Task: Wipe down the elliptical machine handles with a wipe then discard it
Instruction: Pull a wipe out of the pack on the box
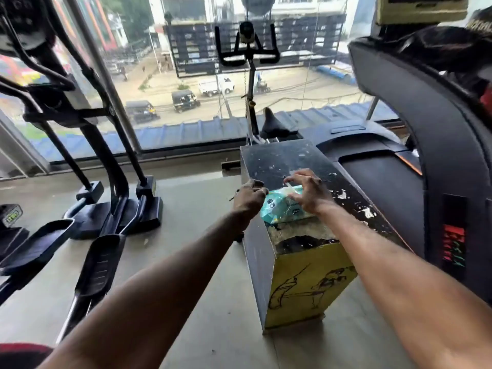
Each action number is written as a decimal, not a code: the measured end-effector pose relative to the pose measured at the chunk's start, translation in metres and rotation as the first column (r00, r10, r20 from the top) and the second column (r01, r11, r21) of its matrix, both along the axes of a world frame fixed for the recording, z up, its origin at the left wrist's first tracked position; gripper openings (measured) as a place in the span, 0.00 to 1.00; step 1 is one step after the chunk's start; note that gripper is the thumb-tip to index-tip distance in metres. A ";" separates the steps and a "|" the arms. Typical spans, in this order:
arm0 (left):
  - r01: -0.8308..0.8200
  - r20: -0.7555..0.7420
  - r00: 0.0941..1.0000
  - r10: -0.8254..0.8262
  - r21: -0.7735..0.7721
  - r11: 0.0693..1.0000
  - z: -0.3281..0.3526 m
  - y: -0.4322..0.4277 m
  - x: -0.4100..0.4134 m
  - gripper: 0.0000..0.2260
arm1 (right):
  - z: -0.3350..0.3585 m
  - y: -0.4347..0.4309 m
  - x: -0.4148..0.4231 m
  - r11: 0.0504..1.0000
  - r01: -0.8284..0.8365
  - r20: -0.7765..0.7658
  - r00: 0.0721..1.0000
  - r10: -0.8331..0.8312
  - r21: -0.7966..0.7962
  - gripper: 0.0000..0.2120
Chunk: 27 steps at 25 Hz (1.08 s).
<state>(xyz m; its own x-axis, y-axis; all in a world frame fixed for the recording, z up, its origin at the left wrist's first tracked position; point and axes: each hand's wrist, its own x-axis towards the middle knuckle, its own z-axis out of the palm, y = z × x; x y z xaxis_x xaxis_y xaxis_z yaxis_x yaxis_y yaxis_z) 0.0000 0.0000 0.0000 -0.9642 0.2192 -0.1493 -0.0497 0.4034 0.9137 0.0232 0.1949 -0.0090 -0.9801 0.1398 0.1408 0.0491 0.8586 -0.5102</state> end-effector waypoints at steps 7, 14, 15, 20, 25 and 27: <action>0.010 0.023 1.000 -0.007 -0.143 0.990 -0.039 0.038 -0.030 0.19 | -0.018 0.019 -0.047 0.922 -0.218 0.108 0.975 0.193 0.321 0.14; 0.088 -0.055 0.993 -0.108 -0.293 0.952 -0.039 0.045 -0.041 0.22 | -0.009 0.029 -0.054 0.881 -0.310 0.051 0.948 0.313 0.357 0.04; 0.101 -0.067 0.990 -0.127 -0.301 0.948 -0.040 0.047 -0.042 0.21 | -0.009 0.031 -0.054 0.895 -0.308 0.045 0.950 0.310 0.322 0.04; 0.155 -0.127 0.969 -0.213 -0.360 0.920 -0.040 0.055 -0.046 0.19 | -0.002 0.044 -0.053 0.961 -0.245 -0.003 0.969 0.248 0.130 0.03; 0.167 -0.172 0.947 -0.272 -0.460 0.872 -0.048 0.069 -0.047 0.21 | -0.002 0.047 -0.051 0.949 -0.253 0.009 0.967 0.256 0.190 0.04; 0.169 -0.175 0.943 -0.282 -0.479 0.861 -0.054 0.070 -0.048 0.22 | -0.003 0.048 -0.052 0.934 -0.271 -0.017 0.959 0.282 0.233 0.05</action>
